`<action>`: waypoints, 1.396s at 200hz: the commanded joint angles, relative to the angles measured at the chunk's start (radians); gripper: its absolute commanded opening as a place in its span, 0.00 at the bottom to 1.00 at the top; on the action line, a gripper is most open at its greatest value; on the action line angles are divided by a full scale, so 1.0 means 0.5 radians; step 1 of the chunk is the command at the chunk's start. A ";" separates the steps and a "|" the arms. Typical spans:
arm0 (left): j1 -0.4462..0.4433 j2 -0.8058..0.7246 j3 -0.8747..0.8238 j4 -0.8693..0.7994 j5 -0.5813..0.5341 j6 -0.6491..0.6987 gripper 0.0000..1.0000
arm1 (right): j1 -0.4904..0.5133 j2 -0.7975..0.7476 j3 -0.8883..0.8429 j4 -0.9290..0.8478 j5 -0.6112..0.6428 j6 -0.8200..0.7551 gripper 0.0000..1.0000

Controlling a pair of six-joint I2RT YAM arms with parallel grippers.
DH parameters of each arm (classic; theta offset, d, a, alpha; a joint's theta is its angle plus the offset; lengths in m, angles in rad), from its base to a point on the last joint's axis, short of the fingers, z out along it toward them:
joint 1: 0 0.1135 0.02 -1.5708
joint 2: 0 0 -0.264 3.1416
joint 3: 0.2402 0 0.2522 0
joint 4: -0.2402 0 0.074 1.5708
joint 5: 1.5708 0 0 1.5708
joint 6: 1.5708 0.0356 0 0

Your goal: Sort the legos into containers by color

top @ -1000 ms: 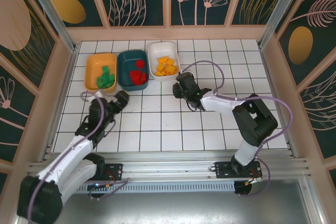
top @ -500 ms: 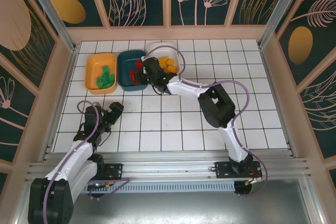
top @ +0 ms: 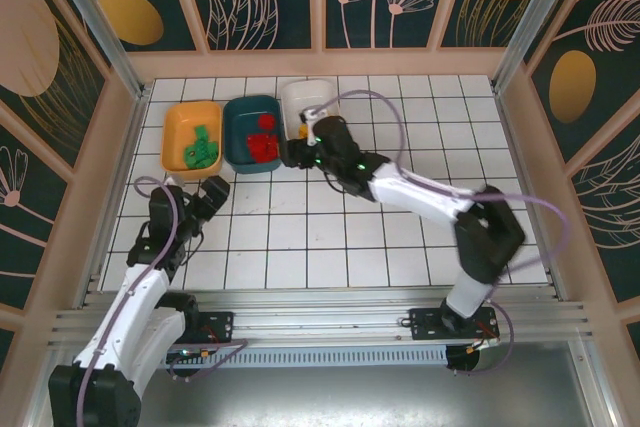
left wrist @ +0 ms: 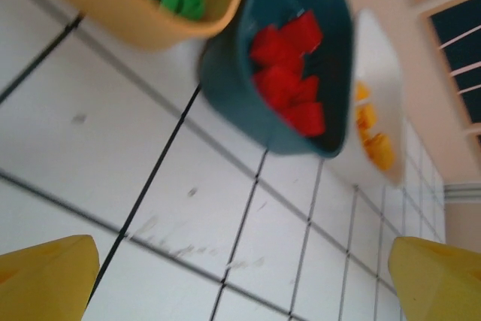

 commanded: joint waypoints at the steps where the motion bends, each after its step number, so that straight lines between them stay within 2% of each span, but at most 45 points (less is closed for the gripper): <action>1: 0.010 -0.082 0.197 -0.121 -0.215 0.121 0.99 | 0.021 -0.401 -0.286 0.321 0.069 -0.162 0.91; 5: 0.009 -0.095 0.220 -0.127 -0.251 0.124 0.98 | 0.025 -0.468 -0.329 0.331 0.082 -0.202 0.98; 8: 0.011 -0.106 0.231 -0.124 -0.278 0.124 0.99 | 0.031 -0.514 -0.363 0.338 0.089 -0.239 0.99; 17: 0.011 -0.147 0.247 -0.093 -0.349 0.100 0.99 | 0.052 -0.639 -0.449 0.338 0.134 -0.333 0.99; 32: 0.009 -0.242 0.149 0.075 -0.409 -0.148 0.98 | 0.060 -0.772 -0.553 0.314 0.338 -0.282 0.99; 43: 0.009 -0.293 0.066 0.245 -0.390 -0.132 0.98 | 0.059 -0.817 -0.578 0.275 0.512 -0.357 0.99; 62: 0.009 -0.251 0.050 0.262 -0.481 -0.125 0.99 | 0.057 -0.870 -0.608 0.241 0.800 -0.411 0.99; 76: 0.010 -0.202 0.045 0.254 -0.582 -0.141 0.99 | 0.056 -0.931 -0.666 0.300 0.857 -0.477 0.99; 98: 0.009 -0.230 -0.054 0.436 -0.628 -0.098 0.99 | 0.026 -1.090 -0.851 0.539 0.889 -0.497 0.99; 112: 0.009 -0.279 -0.147 0.627 -0.671 0.016 0.98 | -0.033 -1.208 -0.984 0.694 0.884 -0.464 0.99; 125: 0.009 -0.322 -0.272 0.870 -0.709 0.260 0.99 | -0.115 -1.271 -1.067 0.763 0.878 -0.444 0.99; 142: 0.009 -0.368 -0.441 1.289 -0.604 0.740 0.99 | -0.235 -1.276 -1.015 0.528 0.906 -0.397 0.99; 158: 0.009 -0.406 -0.591 1.541 -0.501 1.105 0.99 | -0.278 -1.276 -0.976 0.371 1.043 -0.363 0.99; 185: 0.009 -0.460 -0.810 1.789 -0.469 1.564 0.99 | -0.351 -1.368 -1.166 0.672 0.968 -0.383 0.99; 200: 0.009 -0.433 -0.948 1.943 -0.648 1.615 0.99 | -0.435 -1.391 -1.264 0.818 0.898 -0.346 0.99; 220: 0.011 -0.408 -1.150 2.193 -0.862 1.481 0.99 | -0.543 -1.385 -1.333 0.910 0.819 -0.307 0.99; 234: 0.009 -0.424 -1.253 2.258 -0.929 1.478 0.99 | -0.543 -1.414 -1.391 0.957 0.793 -0.317 0.99; 252: 0.009 -0.411 -1.260 2.214 -1.039 1.512 0.99 | -0.653 -1.465 -1.526 1.120 0.735 -0.280 0.99; 279: 0.011 -0.351 -1.260 2.380 -1.016 1.608 0.99 | -0.746 -1.478 -1.585 1.185 0.645 -0.166 0.99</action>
